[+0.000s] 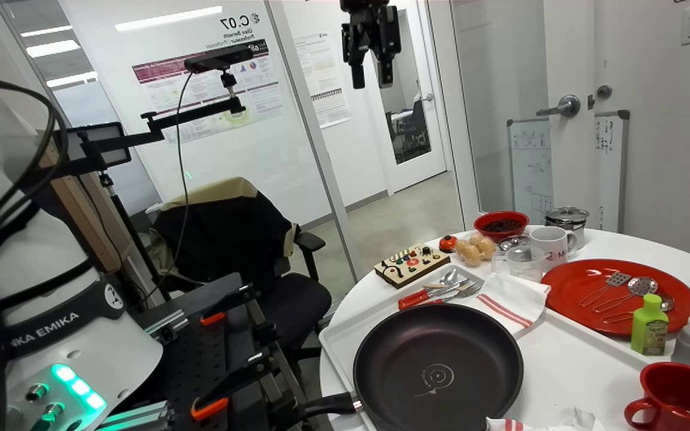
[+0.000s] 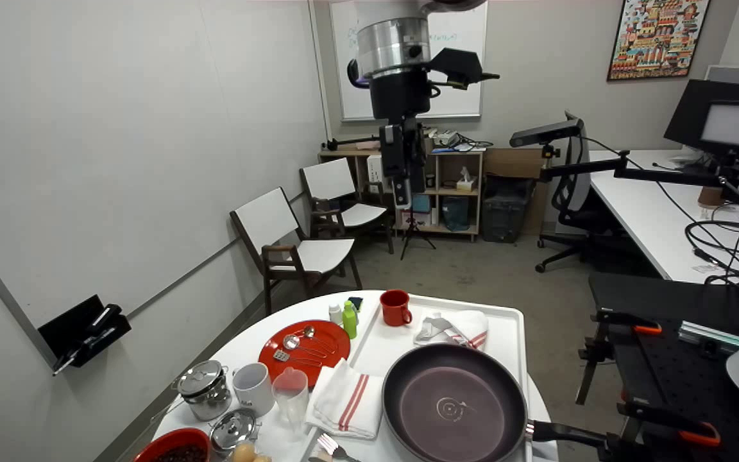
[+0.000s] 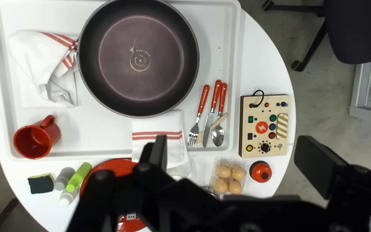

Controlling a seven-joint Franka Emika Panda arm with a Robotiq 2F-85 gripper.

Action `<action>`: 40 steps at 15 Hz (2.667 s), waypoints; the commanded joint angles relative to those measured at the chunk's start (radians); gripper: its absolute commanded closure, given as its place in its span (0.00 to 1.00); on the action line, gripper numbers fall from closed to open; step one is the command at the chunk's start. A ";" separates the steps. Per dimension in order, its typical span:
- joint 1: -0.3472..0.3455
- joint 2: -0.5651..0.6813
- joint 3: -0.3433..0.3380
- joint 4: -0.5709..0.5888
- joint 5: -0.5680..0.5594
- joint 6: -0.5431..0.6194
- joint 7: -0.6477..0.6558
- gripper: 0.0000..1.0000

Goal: Use the red and white towel to wipe the pan

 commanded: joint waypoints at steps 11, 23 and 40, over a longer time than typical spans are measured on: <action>-0.004 0.308 -0.007 0.154 -0.135 0.257 -0.006 0.00; -0.011 0.555 -0.015 0.323 -0.148 0.343 -0.029 0.00; -0.016 0.728 -0.036 0.469 -0.160 0.265 -0.009 0.00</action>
